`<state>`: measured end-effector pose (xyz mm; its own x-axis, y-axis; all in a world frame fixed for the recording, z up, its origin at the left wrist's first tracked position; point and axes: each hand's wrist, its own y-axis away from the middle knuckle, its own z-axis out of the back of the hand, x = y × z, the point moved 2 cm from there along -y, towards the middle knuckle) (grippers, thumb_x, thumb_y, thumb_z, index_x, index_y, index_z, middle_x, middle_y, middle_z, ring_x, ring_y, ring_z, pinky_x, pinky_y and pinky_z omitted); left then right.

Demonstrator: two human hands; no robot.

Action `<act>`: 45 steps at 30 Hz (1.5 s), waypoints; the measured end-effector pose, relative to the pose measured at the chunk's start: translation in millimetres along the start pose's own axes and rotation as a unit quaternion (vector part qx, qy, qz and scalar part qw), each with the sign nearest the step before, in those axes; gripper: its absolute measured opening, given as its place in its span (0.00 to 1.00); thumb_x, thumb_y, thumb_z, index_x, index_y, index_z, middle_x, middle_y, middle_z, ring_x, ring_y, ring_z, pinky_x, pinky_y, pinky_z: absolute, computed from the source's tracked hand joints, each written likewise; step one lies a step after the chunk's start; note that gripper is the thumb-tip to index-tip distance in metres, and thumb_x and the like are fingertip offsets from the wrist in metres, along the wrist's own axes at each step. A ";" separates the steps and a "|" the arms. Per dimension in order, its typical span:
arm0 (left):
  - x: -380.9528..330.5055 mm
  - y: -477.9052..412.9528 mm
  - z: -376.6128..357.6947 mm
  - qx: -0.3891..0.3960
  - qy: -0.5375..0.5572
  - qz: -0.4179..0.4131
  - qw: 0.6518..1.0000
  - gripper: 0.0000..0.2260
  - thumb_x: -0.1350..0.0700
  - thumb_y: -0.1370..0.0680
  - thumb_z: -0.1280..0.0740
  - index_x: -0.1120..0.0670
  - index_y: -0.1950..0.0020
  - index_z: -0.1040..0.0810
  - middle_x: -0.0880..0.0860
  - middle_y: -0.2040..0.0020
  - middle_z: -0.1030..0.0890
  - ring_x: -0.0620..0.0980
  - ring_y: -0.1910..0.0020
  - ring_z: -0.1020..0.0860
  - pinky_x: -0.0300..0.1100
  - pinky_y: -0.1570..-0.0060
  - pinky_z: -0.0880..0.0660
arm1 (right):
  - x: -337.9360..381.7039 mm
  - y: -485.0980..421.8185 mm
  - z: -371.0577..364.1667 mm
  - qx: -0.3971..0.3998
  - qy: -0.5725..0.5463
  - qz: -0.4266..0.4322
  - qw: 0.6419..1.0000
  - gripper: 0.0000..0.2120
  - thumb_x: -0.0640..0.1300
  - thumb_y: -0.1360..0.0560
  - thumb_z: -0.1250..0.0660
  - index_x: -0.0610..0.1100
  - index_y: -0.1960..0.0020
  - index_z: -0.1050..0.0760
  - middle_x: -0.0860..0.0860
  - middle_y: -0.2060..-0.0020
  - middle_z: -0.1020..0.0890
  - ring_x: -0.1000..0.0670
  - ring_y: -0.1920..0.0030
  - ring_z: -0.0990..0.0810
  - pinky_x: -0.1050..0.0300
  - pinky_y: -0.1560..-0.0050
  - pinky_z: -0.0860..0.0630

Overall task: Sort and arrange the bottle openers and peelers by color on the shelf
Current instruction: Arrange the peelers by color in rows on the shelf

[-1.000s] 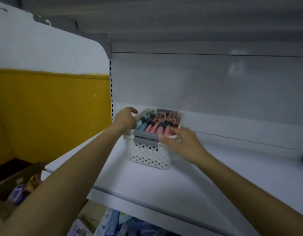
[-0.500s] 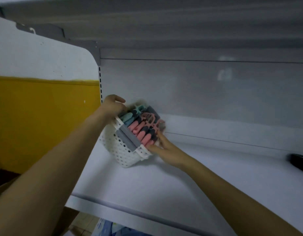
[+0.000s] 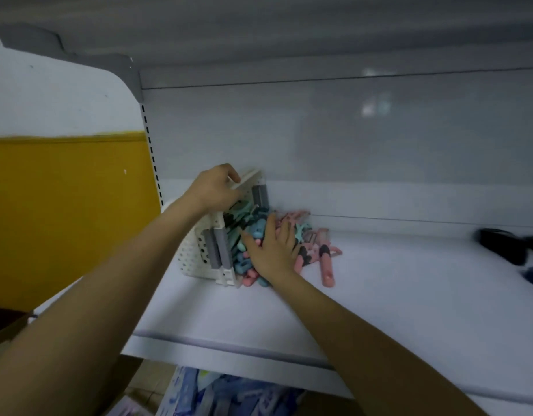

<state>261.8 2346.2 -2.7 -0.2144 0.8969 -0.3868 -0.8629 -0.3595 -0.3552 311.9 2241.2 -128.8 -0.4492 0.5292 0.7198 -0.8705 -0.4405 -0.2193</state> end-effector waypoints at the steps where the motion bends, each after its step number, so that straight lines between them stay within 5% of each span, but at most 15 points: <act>1: 2.8 2.4 1.7 0.013 -0.018 -0.011 1.000 0.20 0.53 0.24 0.33 0.55 0.34 0.31 0.57 0.35 0.27 0.56 0.40 0.26 0.39 0.50 0.32 | -4.1 0.0 1.9 -0.004 0.023 0.015 1.000 0.36 0.63 0.23 0.47 0.52 0.24 0.62 0.43 0.25 0.60 0.44 0.25 0.64 0.43 0.27 0.63; 7: 27.5 29.4 12.7 0.086 0.001 0.017 0.996 0.47 0.25 0.39 0.44 0.50 0.27 0.38 0.54 0.27 0.34 0.55 0.31 0.34 0.51 0.33 0.37 | -27.3 4.8 15.6 -0.046 0.089 0.061 0.993 0.34 0.56 0.23 0.43 0.53 0.24 0.57 0.42 0.24 0.52 0.43 0.25 0.57 0.42 0.27 0.59; 13: 63.7 44.6 8.0 0.048 0.018 0.022 0.998 0.54 0.16 0.50 0.49 0.37 0.26 0.46 0.54 0.23 0.47 0.57 0.25 0.49 0.62 0.28 0.50 | -2.0 -10.4 26.3 -0.018 0.182 0.227 0.957 0.33 0.59 0.28 0.47 0.53 0.25 0.48 0.47 0.24 0.49 0.45 0.25 0.54 0.43 0.28 0.60; 16: 51.6 47.5 3.3 -0.019 -0.043 -0.036 0.998 0.53 0.17 0.47 0.50 0.38 0.26 0.47 0.53 0.23 0.46 0.57 0.25 0.49 0.59 0.29 0.52 | 23.9 -30.4 22.2 0.062 0.207 0.307 0.927 0.24 0.53 0.21 0.47 0.52 0.25 0.44 0.50 0.24 0.47 0.46 0.25 0.52 0.42 0.28 0.60; 19: 52.5 51.6 -10.3 -0.062 -0.054 -0.124 0.989 0.46 0.20 0.38 0.51 0.40 0.25 0.51 0.52 0.29 0.32 0.54 0.32 0.35 0.56 0.33 0.40 | 41.4 -41.9 8.0 0.149 0.245 0.368 0.885 0.26 0.48 0.21 0.46 0.49 0.25 0.47 0.49 0.25 0.46 0.45 0.26 0.51 0.40 0.27 0.56; 22: 58.6 56.6 -17.7 -0.092 -0.090 -0.150 0.980 0.36 0.24 0.32 0.53 0.34 0.27 0.57 0.50 0.30 0.31 0.54 0.32 0.35 0.66 0.35 0.42 | 40.6 -42.6 -11.0 0.197 0.285 0.373 0.861 0.28 0.51 0.21 0.45 0.50 0.24 0.49 0.50 0.25 0.46 0.46 0.26 0.51 0.41 0.27 0.55; 30: 58.2 56.3 -17.9 -0.103 -0.090 -0.161 0.978 0.30 0.26 0.29 0.54 0.35 0.29 0.43 0.47 0.29 0.33 0.51 0.31 0.36 0.57 0.36 0.41 | -0.7 -40.4 25.1 0.212 0.335 0.309 0.865 0.21 0.58 0.21 0.51 0.56 0.30 0.38 0.53 0.27 0.39 0.47 0.27 0.48 0.43 0.28 0.56; 36: 59.0 54.4 -20.5 -0.114 -0.100 -0.168 0.974 0.29 0.27 0.28 0.54 0.37 0.30 0.43 0.49 0.29 0.32 0.54 0.32 0.34 0.61 0.37 0.38 | -13.4 -43.3 43.5 0.229 0.335 0.270 0.873 0.24 0.57 0.20 0.51 0.57 0.25 0.47 0.53 0.24 0.46 0.48 0.25 0.51 0.43 0.28 0.62; 41: 60.7 55.2 -22.3 -0.128 -0.105 -0.182 0.969 0.28 0.28 0.27 0.54 0.38 0.30 0.42 0.49 0.30 0.31 0.53 0.32 0.33 0.60 0.38 0.37 | 29.7 -44.7 -2.8 0.228 0.285 0.346 0.864 0.23 0.53 0.21 0.50 0.53 0.27 0.43 0.48 0.27 0.39 0.45 0.28 0.42 0.40 0.29 0.51; 45: 60.7 54.5 -22.0 -0.138 -0.111 -0.183 0.967 0.27 0.29 0.27 0.54 0.38 0.31 0.42 0.49 0.31 0.30 0.53 0.33 0.32 0.60 0.39 0.35 | 29.0 -44.7 -24.0 0.251 0.315 0.316 0.859 0.25 0.57 0.21 0.51 0.53 0.25 0.48 0.49 0.25 0.45 0.43 0.27 0.48 0.40 0.28 0.52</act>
<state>211.8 2375.4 -64.2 -0.0380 0.9992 -0.0110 -0.7510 -0.0359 -0.6593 333.0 2293.6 -114.0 -0.9575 0.2872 0.0280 -0.2875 -0.9577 -0.0097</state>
